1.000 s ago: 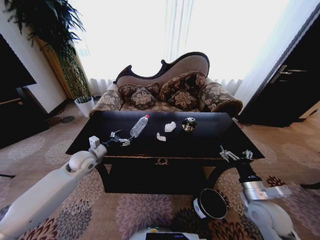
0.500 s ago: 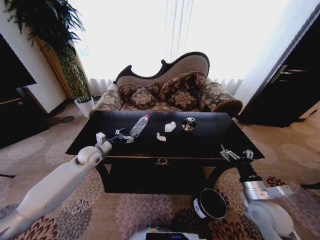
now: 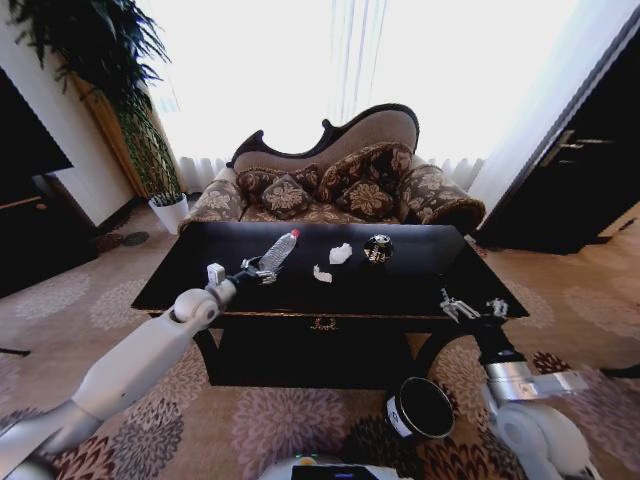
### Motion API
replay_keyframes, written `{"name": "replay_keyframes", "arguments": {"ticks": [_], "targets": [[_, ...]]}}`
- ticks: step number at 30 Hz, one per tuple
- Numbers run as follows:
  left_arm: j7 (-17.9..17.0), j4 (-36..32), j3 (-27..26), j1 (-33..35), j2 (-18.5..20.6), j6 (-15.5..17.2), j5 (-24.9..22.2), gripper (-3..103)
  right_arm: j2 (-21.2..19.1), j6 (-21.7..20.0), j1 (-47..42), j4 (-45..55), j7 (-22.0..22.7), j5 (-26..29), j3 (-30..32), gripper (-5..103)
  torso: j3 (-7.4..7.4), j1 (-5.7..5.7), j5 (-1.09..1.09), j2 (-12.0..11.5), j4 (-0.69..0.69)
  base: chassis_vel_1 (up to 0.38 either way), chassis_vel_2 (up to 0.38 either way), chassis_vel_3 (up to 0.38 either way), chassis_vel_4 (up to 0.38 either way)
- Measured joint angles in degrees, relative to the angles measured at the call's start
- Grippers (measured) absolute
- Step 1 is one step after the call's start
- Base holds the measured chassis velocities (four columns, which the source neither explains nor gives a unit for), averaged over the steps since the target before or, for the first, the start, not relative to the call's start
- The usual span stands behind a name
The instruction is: Move to the front of the table and place the trash on the table into the trash bin.
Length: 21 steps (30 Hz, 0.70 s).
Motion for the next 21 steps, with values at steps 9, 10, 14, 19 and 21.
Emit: {"name": "replay_keyframes", "arguments": {"ticks": [9,10,14,19,21], "targets": [[0.5,0.2,0.6,-0.1,-0.4,-1.1,1.4,84,0.7,0.0,-0.1,0.1,-0.1,-0.1,-0.3,100,0.0,0.0,0.0,0.0,0.0,0.0,0.0,0.0,0.0],[0.5,0.1,0.6,0.0,-0.4,-1.1,1.5,84,0.7,0.0,-0.1,0.1,-0.1,-0.1,-0.3,100,0.0,0.0,0.0,0.0,0.0,0.0,0.0,0.0,0.0],[0.4,-0.8,0.1,0.7,0.0,-1.2,1.7,68,0.7,0.0,-0.1,0.2,-0.1,-0.1,-0.5,100,0.0,0.0,0.0,0.0,0.0,0.0,0.0,0.0,0.0],[0.0,-2.7,-1.1,2.3,1.3,-1.2,1.7,54,0.8,0.0,0.1,0.3,-0.1,-0.1,-0.7,100,0.0,0.0,0.0,0.0,0.0,0.0,0.0,0.0,0.0],[-0.1,-3.0,-1.3,2.6,1.5,-1.2,1.7,51,0.8,0.0,0.1,0.4,-0.1,-0.2,-0.8,100,0.0,0.0,-0.01,0.0,0.0,0.0,0.0,0.0,0.0]]}}
